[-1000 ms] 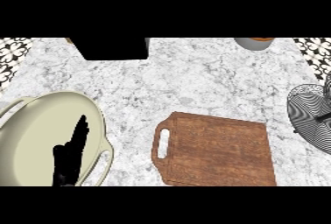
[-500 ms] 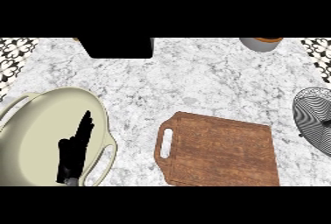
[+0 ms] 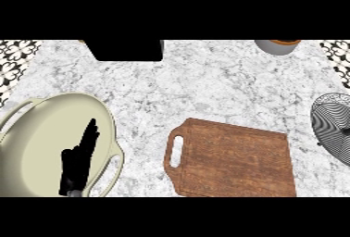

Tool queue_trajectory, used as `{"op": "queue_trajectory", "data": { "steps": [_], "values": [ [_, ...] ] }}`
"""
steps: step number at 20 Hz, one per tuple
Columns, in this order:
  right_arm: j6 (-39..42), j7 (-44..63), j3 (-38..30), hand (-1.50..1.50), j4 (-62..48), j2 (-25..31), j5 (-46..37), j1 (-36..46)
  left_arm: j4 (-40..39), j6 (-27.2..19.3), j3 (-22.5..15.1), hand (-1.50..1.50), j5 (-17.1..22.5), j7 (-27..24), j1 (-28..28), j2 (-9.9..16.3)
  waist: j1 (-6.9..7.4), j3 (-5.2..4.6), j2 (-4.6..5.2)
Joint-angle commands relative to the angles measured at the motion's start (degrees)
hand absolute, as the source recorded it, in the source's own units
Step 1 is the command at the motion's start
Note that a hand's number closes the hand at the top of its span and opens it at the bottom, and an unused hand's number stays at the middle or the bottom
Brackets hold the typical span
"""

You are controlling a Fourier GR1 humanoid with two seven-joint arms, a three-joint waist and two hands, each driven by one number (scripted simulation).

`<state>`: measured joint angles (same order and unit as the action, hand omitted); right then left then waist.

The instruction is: Pick the croissant from the cutting board and place it in the tiered basket

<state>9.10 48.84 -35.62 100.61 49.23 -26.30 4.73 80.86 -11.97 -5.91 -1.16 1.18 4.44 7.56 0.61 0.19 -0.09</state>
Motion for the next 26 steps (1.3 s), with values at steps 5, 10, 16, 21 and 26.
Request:
{"op": "queue_trajectory", "data": {
  "steps": [5,10,16,21,26],
  "values": [
    [-6.42,-1.63,8.28,1.50,-12.57,-3.32,-8.39,8.61,-2.68,-0.32,0.84,0.00,-1.59,-0.36,-1.11,-0.68,-0.14,-0.20,0.19],
    [-11.42,-9.17,7.95,1.50,-24.16,-5.69,-8.30,12.39,1.45,-0.15,0.08,0.00,-1.56,3.19,0.50,-1.12,-0.11,-0.18,0.17],
    [-14.51,-9.78,0.76,-1.50,-23.20,-12.68,2.37,13.85,0.09,0.91,1.12,0.00,-0.67,-0.05,2.21,-0.25,-0.41,-0.18,0.04],
    [-21.07,-22.47,-5.19,-1.50,-29.68,-13.94,7.39,15.58,-1.17,-0.05,-0.11,0.00,-1.71,-1.90,2.54,-2.26,-0.23,-0.13,0.18],
    [-25.72,-21.80,-8.04,-1.50,-23.50,-14.87,9.61,16.26,-0.07,1.41,0.44,0.00,-1.58,-2.89,4.08,-0.78,-0.54,-0.20,0.00]
  ]
}}
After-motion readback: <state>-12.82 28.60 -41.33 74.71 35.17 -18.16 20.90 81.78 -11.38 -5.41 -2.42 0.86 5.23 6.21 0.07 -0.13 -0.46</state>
